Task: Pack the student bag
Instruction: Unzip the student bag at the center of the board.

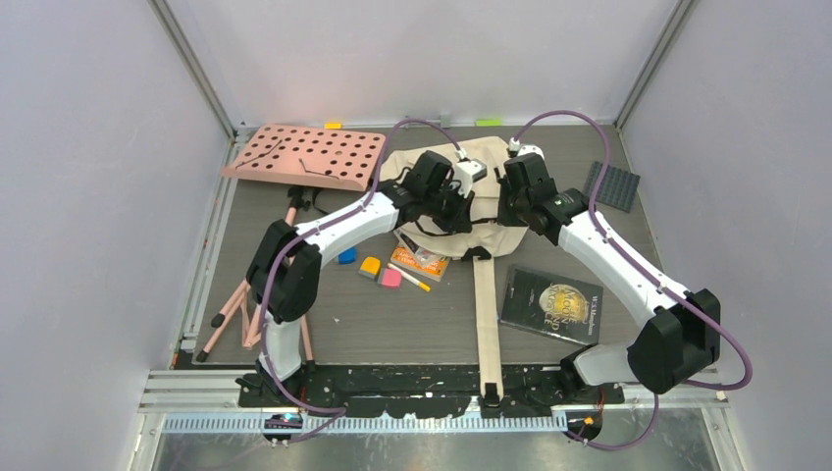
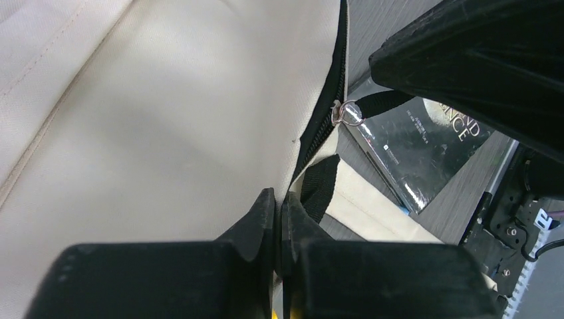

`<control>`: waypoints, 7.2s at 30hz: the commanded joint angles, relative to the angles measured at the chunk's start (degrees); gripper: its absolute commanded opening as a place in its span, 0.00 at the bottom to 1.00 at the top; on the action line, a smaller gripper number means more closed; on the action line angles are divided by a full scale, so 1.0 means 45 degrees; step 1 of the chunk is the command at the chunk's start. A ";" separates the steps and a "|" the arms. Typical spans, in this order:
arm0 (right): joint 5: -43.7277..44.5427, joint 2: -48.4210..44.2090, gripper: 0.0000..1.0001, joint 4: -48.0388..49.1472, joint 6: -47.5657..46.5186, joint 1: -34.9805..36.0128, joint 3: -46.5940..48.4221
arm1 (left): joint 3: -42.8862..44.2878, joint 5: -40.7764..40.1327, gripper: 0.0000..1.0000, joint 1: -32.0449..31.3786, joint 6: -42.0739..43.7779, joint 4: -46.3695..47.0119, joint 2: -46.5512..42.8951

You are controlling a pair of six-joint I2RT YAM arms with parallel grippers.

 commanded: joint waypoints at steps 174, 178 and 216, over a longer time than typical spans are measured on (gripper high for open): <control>-0.1352 0.1888 0.01 0.0932 -0.0638 -0.1598 0.0003 | -0.1989 -0.1244 0.00 -0.1318 0.0406 0.0126 -0.2419; -0.0929 0.1910 0.01 0.0977 -0.0688 -0.1596 -0.0015 | -0.2342 -0.1331 0.00 -0.1318 0.0464 -0.0024 -0.2665; 0.0098 0.2319 0.01 0.0853 -0.0638 -0.1659 0.0217 | -0.2121 -0.1296 0.00 -0.1513 0.0207 0.0286 -0.1737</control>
